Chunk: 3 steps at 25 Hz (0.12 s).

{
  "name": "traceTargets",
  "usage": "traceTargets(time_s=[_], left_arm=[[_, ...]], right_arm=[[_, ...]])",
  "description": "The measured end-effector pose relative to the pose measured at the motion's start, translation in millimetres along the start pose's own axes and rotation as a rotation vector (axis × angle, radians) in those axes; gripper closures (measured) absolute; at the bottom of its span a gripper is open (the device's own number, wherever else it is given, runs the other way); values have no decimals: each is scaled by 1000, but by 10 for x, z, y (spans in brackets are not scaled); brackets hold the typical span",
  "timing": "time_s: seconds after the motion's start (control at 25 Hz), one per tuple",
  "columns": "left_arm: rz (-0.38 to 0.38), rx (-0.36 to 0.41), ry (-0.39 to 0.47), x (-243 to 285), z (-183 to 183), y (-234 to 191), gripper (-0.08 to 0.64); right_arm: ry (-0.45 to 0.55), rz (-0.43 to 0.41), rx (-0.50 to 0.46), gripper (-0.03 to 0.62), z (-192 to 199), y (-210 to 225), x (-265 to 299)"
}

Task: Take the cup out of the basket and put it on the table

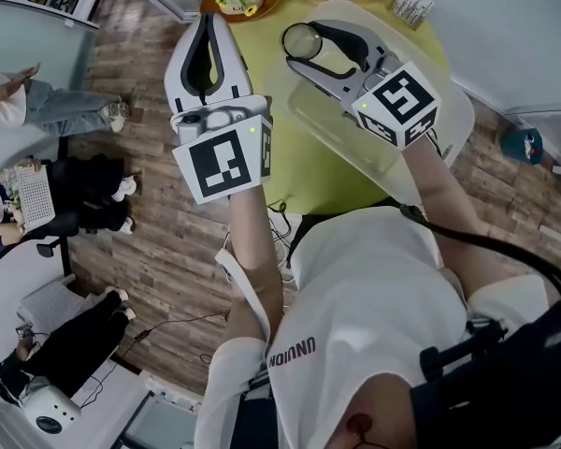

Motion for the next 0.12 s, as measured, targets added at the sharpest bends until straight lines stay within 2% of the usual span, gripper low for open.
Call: traceTargets(time_s=[0.12], left_arm=[[4,1,-1,-3,5,1,548]], right_arm=[[-6,1,-4,322,18,-13,8]])
Point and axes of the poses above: the fingertips, and each gripper's own axes: x forward along the fingers, y to its right, z out of its underside, the point moved 3 cm from there along -x, backward along the fingers, and after that the axes turned 5 degrees about y, right-handed, at the moved point
